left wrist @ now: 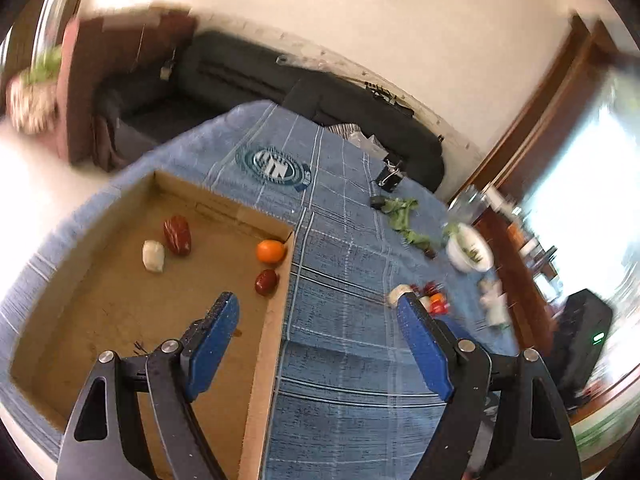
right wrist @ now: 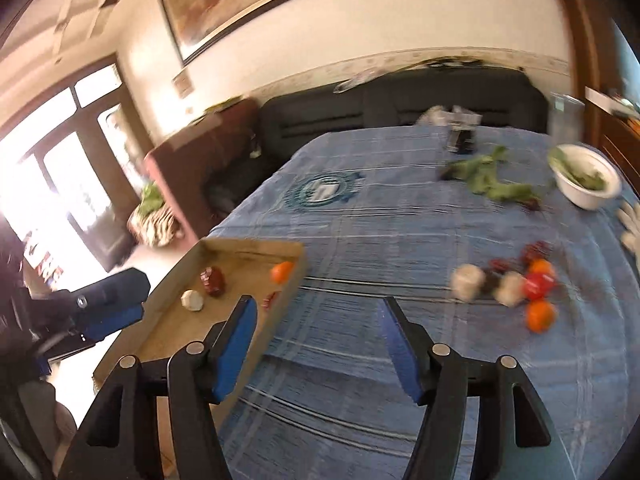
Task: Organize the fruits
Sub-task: 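Move both open tools back toward the fruit pile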
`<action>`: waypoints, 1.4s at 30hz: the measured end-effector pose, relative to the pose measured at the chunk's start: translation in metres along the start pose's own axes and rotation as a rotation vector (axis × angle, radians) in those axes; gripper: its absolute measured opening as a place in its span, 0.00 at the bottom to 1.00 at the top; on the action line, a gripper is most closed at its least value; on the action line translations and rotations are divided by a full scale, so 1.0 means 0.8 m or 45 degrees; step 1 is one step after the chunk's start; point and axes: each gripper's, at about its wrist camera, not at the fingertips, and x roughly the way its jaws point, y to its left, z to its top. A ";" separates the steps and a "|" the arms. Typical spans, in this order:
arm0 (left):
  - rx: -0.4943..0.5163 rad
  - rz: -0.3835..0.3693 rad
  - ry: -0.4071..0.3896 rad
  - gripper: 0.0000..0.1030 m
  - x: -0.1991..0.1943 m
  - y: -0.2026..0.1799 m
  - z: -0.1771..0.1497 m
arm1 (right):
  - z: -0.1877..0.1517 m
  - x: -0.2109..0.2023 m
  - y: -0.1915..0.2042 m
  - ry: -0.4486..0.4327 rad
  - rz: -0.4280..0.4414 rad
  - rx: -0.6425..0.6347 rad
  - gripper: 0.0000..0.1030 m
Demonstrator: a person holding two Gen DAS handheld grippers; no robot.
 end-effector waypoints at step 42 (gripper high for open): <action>0.384 0.380 -0.005 0.78 0.053 -0.100 -0.068 | -0.093 -0.057 -0.204 -0.029 -0.248 0.463 0.71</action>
